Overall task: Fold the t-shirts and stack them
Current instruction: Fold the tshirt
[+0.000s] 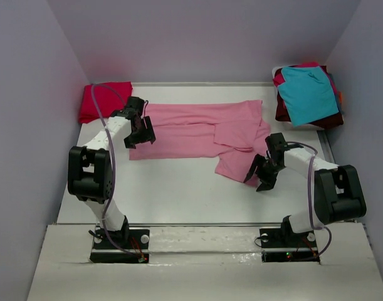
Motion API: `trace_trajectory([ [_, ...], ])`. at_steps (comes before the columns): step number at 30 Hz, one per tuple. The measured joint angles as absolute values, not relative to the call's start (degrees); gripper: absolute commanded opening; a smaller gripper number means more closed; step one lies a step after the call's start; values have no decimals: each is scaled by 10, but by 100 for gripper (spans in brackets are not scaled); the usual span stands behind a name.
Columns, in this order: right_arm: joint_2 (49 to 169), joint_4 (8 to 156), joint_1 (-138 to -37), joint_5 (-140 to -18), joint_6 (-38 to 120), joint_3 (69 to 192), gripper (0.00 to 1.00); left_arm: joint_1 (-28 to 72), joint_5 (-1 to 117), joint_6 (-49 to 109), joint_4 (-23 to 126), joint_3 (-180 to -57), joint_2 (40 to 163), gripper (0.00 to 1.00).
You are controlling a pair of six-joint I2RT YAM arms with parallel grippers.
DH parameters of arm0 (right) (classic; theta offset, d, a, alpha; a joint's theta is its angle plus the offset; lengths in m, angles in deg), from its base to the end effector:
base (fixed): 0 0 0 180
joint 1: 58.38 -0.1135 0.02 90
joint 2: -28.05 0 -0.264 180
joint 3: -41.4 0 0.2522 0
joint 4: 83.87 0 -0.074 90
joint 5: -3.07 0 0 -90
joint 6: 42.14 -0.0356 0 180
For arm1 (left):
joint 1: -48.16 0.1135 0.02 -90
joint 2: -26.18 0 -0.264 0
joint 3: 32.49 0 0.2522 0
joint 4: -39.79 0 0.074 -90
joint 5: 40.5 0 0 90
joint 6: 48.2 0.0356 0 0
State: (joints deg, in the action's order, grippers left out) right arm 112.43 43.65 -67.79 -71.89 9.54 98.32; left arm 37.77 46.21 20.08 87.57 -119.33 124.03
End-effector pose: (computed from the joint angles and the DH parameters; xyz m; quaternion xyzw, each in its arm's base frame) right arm 0.2322 0.0478 0.1532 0.2354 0.9592 0.1544 0.0267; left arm 0.3548 -0.0630 0.2332 -0.1027 0.9573 -0.0478 0.2661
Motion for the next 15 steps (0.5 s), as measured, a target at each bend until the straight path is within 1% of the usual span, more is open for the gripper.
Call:
trace_trajectory([
  [2,1124,441,-678,-717,90,981,62,378,462,203,878,-1199,1247,80],
  [5,1123,448,-678,-717,83,978,60,378,462,207,882,-1209,1255,80],
  [15,1113,447,-678,-768,79,983,60,378,462,212,887,-1228,1269,80],
])
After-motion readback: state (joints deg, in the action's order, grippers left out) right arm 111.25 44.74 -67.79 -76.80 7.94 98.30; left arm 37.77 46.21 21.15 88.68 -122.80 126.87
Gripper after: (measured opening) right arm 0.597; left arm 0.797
